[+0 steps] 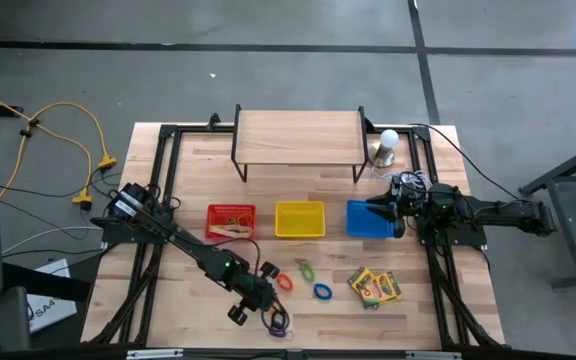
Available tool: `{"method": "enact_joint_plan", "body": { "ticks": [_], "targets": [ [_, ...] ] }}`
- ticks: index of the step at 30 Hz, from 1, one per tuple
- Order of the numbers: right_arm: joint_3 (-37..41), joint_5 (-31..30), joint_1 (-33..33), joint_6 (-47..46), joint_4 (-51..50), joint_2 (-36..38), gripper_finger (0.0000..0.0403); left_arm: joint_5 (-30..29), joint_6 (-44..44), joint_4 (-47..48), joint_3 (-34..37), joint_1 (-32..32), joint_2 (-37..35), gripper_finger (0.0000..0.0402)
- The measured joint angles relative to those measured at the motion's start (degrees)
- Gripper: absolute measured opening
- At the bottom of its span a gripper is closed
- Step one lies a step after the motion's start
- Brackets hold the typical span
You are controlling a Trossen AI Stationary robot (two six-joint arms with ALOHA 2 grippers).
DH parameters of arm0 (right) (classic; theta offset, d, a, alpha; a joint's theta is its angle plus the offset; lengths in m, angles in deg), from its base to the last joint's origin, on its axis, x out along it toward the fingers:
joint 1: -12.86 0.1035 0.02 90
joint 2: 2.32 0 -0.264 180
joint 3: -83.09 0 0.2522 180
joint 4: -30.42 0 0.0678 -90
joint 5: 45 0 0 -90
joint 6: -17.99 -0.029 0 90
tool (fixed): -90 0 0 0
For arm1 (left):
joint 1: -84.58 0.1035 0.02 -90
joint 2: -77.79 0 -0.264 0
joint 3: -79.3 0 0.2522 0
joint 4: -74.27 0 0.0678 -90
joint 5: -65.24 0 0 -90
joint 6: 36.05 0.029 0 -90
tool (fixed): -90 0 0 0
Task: Pick & Place Office Desk Supplies
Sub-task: Put the yellow spring keychain into the yellow bin
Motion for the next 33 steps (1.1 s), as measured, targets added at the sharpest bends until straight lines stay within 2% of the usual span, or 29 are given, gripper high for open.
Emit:
{"method": "enact_joint_plan", "body": {
  "ticks": [33],
  "targets": [
    [-0.01, 0.01, 0.01, 0.00, 0.01, 0.00, 0.0094, -2.38, 6.46, 1.52, 0.04, -1.88, 0.04, 0.0076]
  ]
}}
